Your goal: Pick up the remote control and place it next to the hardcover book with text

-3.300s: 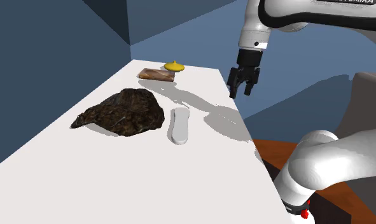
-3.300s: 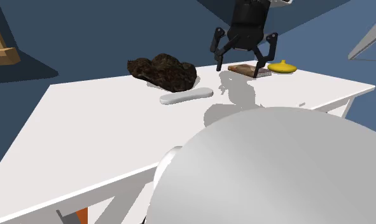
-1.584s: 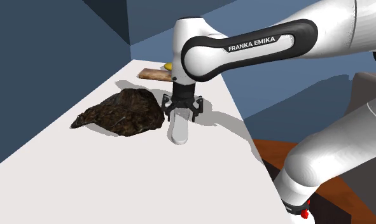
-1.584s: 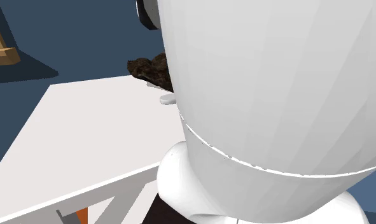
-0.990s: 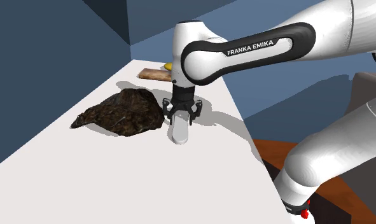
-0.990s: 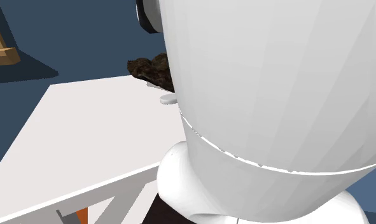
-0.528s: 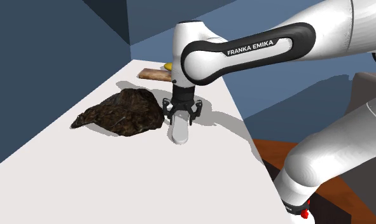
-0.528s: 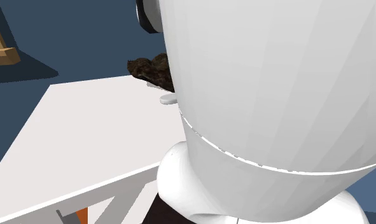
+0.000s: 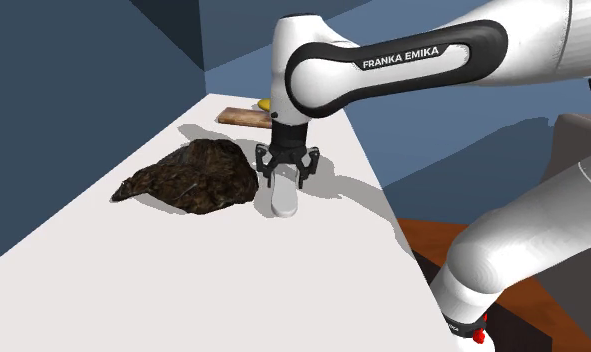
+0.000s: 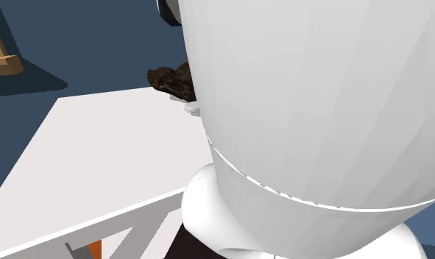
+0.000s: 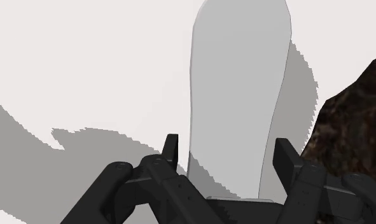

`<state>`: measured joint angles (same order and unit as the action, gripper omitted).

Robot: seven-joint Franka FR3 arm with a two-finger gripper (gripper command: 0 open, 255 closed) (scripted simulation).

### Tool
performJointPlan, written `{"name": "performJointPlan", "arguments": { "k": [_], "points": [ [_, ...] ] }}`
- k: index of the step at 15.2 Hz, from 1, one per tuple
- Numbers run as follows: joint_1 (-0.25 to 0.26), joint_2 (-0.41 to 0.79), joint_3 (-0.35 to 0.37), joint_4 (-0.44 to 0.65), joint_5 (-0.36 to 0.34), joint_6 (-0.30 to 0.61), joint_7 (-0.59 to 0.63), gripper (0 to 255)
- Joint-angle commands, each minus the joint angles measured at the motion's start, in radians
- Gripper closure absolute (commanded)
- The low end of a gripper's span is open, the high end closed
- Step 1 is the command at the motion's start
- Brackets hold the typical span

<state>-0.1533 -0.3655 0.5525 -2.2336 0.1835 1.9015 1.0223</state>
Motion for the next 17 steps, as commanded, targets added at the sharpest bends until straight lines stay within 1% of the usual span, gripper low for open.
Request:
{"name": "performJointPlan", "arguments": {
  "k": [1,12,17],
  "points": [
    [0.0,-0.008,-0.006,0.021,0.0,-0.028,-0.002,255],
    [-0.007,-0.016,-0.026,0.157,-0.009,-0.172,-0.002,255],
    [-0.061,0.113,-0.054,0.258,-0.079,-0.159,-0.055,255]
  ]
}}
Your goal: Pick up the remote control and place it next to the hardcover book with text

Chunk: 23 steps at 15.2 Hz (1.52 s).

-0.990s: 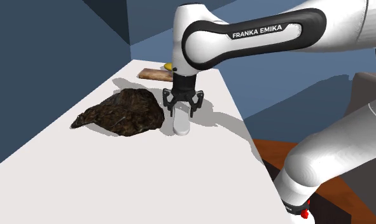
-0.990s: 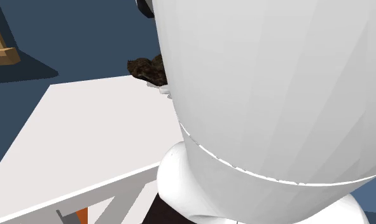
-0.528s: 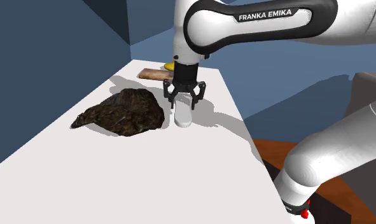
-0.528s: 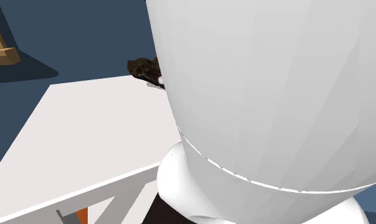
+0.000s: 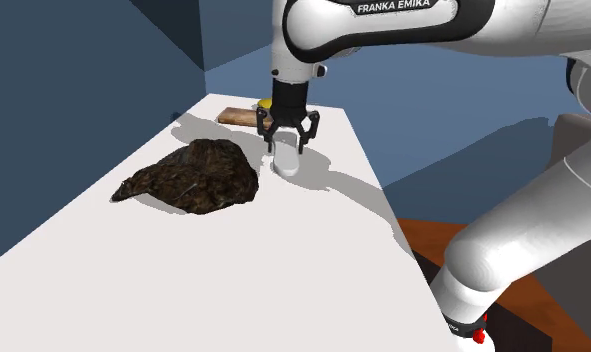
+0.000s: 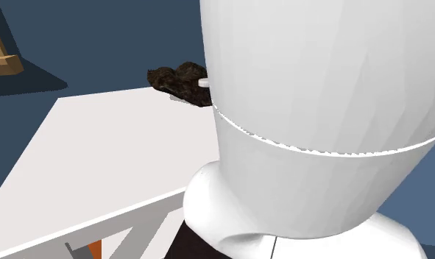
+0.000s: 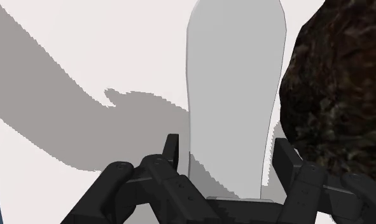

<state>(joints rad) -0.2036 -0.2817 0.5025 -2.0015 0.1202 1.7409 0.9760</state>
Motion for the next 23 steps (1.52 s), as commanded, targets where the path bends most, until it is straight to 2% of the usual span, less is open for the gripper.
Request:
{"name": "performJointPlan", "arguments": {
  "k": [1,10,17,23],
  "points": [
    [-0.02,0.057,-0.009,0.049,-0.03,0.002,-0.018,255],
    [-0.079,0.334,-0.048,0.329,-0.161,-0.03,-0.084,255],
    [-0.078,0.592,-0.08,0.656,-0.263,-0.119,-0.13,255],
    [-0.087,0.579,-0.083,0.557,-0.259,-0.032,-0.128,255]
  ]
}}
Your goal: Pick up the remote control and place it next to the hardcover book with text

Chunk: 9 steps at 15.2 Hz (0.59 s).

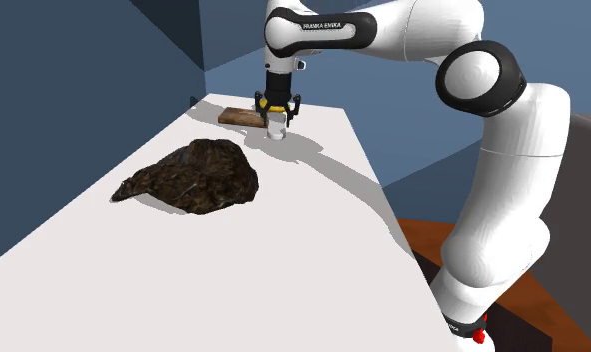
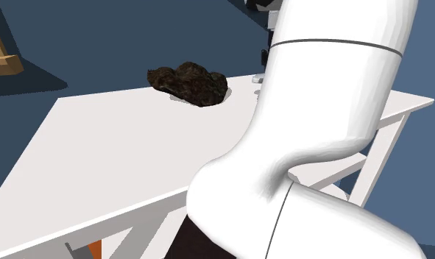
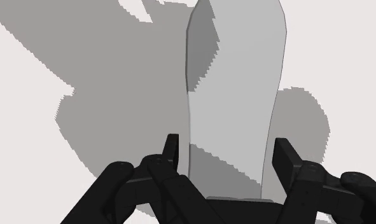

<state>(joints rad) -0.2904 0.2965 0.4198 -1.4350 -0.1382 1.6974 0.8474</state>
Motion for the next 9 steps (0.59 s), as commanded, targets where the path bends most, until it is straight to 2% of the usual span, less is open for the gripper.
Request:
{"name": "performJointPlan", "arguments": {
  "k": [1,9],
  "points": [
    [-0.002,0.0,-0.001,-0.025,0.0,0.025,0.001,255],
    [-0.009,0.001,-0.004,-0.131,-0.003,0.132,0.006,255]
  ]
}}
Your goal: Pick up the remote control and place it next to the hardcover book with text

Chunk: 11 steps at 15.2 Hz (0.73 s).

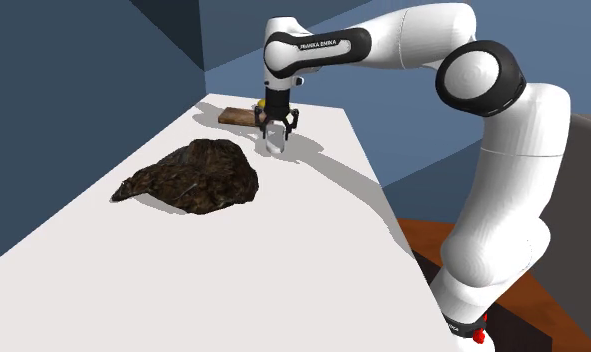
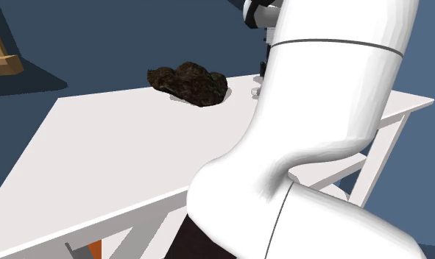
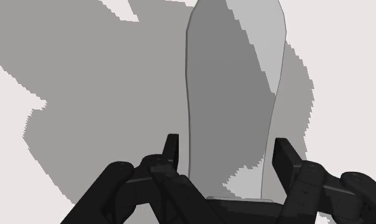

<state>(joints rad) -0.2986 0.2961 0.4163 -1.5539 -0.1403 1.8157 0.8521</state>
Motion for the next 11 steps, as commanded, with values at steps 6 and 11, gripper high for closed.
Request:
{"name": "performJointPlan", "arguments": {
  "k": [6,11],
  "points": [
    [-0.001,0.002,-0.001,-0.02,-0.002,0.022,0.002,255],
    [-0.001,0.002,-0.001,-0.02,-0.002,0.022,0.002,0]
  ]
}}
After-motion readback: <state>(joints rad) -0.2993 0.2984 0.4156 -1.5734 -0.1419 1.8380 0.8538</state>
